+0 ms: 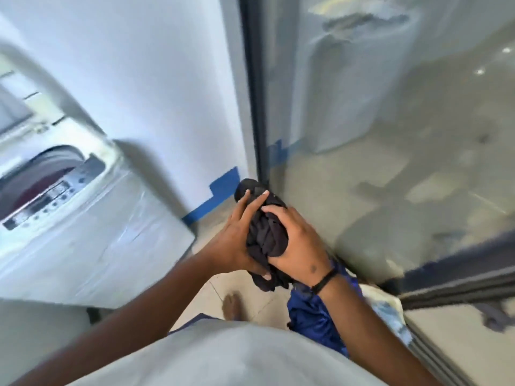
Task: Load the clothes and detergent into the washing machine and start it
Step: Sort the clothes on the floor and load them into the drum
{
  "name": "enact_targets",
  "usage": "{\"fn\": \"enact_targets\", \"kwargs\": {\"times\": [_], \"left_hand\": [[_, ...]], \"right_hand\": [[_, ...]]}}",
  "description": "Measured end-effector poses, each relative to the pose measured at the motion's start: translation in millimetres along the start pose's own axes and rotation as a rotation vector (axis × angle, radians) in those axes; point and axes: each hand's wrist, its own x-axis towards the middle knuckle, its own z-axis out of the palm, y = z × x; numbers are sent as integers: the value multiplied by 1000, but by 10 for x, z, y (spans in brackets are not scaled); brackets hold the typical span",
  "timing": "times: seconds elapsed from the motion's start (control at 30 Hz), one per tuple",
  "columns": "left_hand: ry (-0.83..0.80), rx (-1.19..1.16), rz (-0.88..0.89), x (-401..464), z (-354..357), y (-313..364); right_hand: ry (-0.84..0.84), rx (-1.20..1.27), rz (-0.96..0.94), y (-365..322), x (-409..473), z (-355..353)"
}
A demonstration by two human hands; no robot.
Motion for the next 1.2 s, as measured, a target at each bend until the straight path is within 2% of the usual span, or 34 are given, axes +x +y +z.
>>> {"fn": "enact_targets", "kwargs": {"times": [0.1,0.27,0.5,0.63,0.97,1.03,1.13,1.2], "left_hand": [[229,-86,34,-330,-231,-288],[517,-220,-54,-779,-681,-832],[758,-196,-108,-1408,-1797,-1854],[889,-197,-189,-1913,-2308,-2409],[1121,-99,-359,-2518,-2998,-3006],[1153,-83,-388,-2541,-3140,-3102],[1115,-57,-446,-2588,-3395,-3325],[1118,-127,-483,-2608,-3528,-3549]], "right_hand": [[-77,-18,-155,-342,242,316],[-237,-64,-312,-987,739,893],[-288,-57,-469,-2019,1507,2180],[-373,-40,-583,-2647,1816,2910],[-557,117,-746,-3451,2422,3862],[-546,148,-766,-3534,2600,4025],[-509,248,-749,-3624,2872,4318],[-501,300,-745,-3681,3048,4516]]}}
